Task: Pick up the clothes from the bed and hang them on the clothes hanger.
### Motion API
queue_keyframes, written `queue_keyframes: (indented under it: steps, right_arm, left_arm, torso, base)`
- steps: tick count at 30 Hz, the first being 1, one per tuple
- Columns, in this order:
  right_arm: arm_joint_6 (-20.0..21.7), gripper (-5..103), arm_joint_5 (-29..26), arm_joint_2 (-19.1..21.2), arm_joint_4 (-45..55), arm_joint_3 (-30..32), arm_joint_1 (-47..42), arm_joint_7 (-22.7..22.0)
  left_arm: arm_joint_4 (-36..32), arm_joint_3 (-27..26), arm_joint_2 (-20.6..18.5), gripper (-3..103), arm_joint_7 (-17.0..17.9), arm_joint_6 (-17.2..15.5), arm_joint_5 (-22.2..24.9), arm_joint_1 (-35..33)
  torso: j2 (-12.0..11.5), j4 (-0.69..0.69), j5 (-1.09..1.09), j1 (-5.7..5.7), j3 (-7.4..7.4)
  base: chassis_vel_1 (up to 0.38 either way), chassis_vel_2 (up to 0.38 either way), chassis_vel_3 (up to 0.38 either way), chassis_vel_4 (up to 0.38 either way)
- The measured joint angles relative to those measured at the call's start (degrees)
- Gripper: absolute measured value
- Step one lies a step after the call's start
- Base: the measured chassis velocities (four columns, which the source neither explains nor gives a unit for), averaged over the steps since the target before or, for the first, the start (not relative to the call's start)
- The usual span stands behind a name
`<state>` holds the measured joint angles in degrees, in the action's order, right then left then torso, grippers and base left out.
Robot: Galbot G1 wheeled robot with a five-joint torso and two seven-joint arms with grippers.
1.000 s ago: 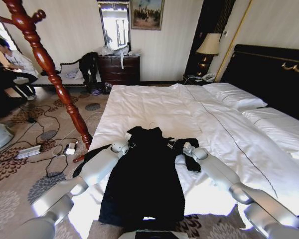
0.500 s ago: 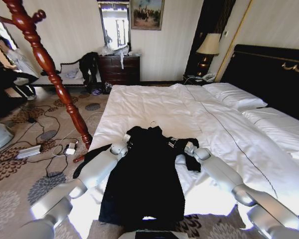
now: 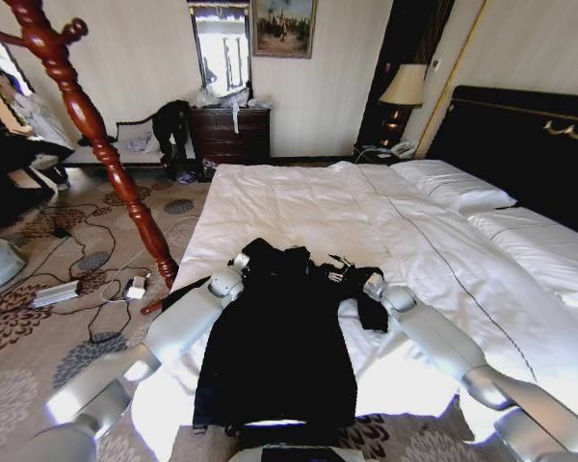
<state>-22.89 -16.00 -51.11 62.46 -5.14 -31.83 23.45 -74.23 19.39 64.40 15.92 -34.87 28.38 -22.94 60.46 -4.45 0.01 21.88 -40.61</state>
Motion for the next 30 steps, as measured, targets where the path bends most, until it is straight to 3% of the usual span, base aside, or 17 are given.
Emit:
queue_keyframes:
  steps: [1, 5, 6, 11, 12, 15, 16, 18, 21, 24, 30]
  right_arm:
    - [0.0, 76, 0.0, 0.0, 0.0, 0.0, 0.0, 0.0]
    - [0.1, 96, 0.9, -0.1, -0.2, 0.3, -0.5, -0.5]
    - [0.1, 96, 0.9, -0.1, -0.2, 0.3, -0.5, -0.5]
    - [0.2, 100, 1.0, 0.1, -0.2, 1.4, -1.3, -0.6]
    - [0.2, 100, 1.0, 0.1, -0.2, 1.4, -1.3, -0.6]
    - [0.3, 100, 1.3, 0.4, 0.0, 2.1, -1.8, -0.6]
    - [0.3, 100, 1.3, 0.4, 0.0, 2.1, -1.8, -0.6]
    - [0.3, 100, 1.4, 0.5, 0.0, 2.3, -2.0, -0.6]
    - [0.4, 100, 1.6, 0.5, 0.0, 2.6, -2.1, -0.6]
    - [1.0, 100, 1.5, 0.5, -0.1, 3.2, -2.4, -1.8]
    - [3.5, 100, 1.3, 1.0, 0.3, 4.1, -3.3, -9.3]
  left_arm:
    - [0.0, 0.0, 0.0, 2, 0.0, 0.0, 0.0, 0.0]
    - [-0.2, 0.5, 0.3, 0, -1.1, 0.7, 1.7, -2.0]
    - [-0.2, 0.5, 0.3, 0, -1.1, 0.7, 1.7, -2.0]
    - [-2.9, 0.2, -0.3, 21, -0.9, 1.2, 3.8, -4.1]
    - [-2.9, 0.2, -0.3, 21, -0.9, 1.2, 3.8, -4.1]
    - [-6.2, -0.7, -2.1, 37, -1.2, 3.5, 4.7, -5.5]
    - [-6.2, -0.7, -2.1, 37, -1.2, 3.5, 4.7, -5.5]
    - [-6.7, -0.9, -2.5, 48, -3.1, 7.1, 4.7, -5.8]
    - [-6.1, -1.0, -1.6, 54, -4.3, 8.7, 4.6, -5.9]
    - [-4.0, -0.8, 1.0, 70, -5.1, 9.4, 4.2, -5.9]
    - [0.3, 0.0, 5.5, 86, -5.4, 9.4, 3.6, -4.6]
  torso:
    - [0.0, 0.00, 0.00, 0.00, 0.00]
    - [0.0, 0.00, 0.00, 0.00, 0.00]
    - [0.0, 0.00, 0.00, 0.00, 0.00]
    - [0.0, -0.02, 0.00, 0.00, 0.00]
    - [0.0, -0.02, 0.00, 0.00, 0.00]
    - [0.0, 0.00, -0.01, 0.00, 0.00]
    - [0.0, 0.00, -0.01, 0.00, 0.00]
    - [0.0, 0.00, -0.01, 0.00, 0.00]
    - [0.0, 0.00, 0.00, 0.00, 0.00]
    - [0.0, -0.02, -0.01, 0.00, 0.00]
    - [0.0, -0.04, 0.00, 0.00, 0.00]
  base:
    - [0.000, 0.000, 0.000, 0.000]
    - [0.000, 0.000, 0.000, 0.000]
    - [0.000, 0.000, 0.000, 0.000]
    - [0.000, 0.000, 0.000, 0.000]
    - [0.000, 0.000, 0.000, 0.000]
    - [0.000, 0.000, 0.000, 0.000]
    - [0.000, 0.000, 0.000, 0.000]
    - [0.000, 0.000, 0.000, 0.000]
    - [0.000, 0.000, 0.000, 0.000]
    - [0.000, 0.000, 0.000, 0.000]
    - [0.000, 0.000, 0.000, 0.000]
